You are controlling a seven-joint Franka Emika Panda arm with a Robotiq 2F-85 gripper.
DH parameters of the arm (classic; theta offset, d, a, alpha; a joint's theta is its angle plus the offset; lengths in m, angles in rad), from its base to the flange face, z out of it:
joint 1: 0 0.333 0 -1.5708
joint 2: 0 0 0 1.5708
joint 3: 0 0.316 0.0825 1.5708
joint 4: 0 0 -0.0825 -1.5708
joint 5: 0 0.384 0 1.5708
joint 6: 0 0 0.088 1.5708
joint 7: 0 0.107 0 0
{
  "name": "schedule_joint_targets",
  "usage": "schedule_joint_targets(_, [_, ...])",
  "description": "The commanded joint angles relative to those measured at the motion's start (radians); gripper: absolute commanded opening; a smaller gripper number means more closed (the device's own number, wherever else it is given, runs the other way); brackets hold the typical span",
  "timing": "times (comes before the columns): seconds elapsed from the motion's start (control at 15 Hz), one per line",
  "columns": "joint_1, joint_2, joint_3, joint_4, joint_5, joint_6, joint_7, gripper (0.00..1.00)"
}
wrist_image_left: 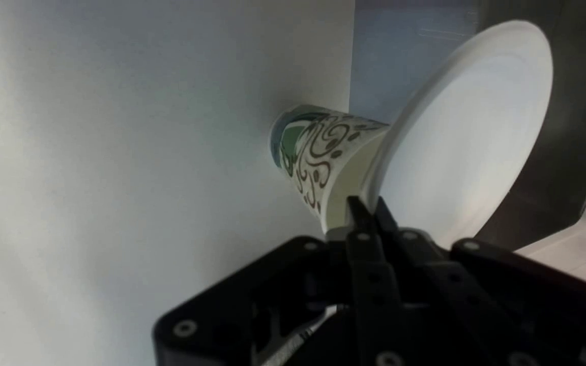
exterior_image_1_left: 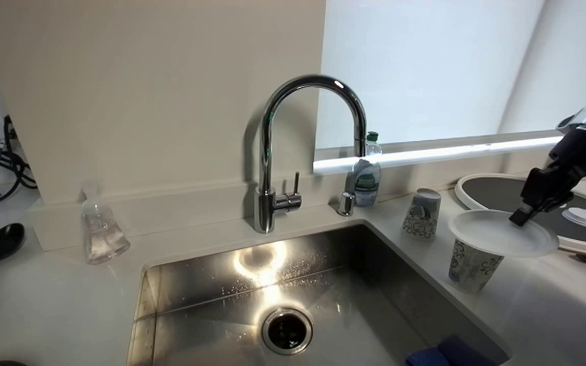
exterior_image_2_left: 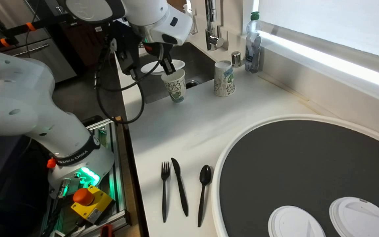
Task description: Put the cup on the counter, then place the plate on it
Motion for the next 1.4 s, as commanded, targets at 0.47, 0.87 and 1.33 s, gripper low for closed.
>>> schedule_joint_targets(0.47, [0.000,0.039,0.012,0.001,0.012,-0.009,-0.012,0.01])
schedule_joint_targets(0.87, [-0.001,0.047,0.013,0.001,0.020,-0.008,-0.011,0.01])
schedule_joint_targets(1.33, [-0.001,0.030,-0.008,0.004,0.055,0.000,-0.023,0.01])
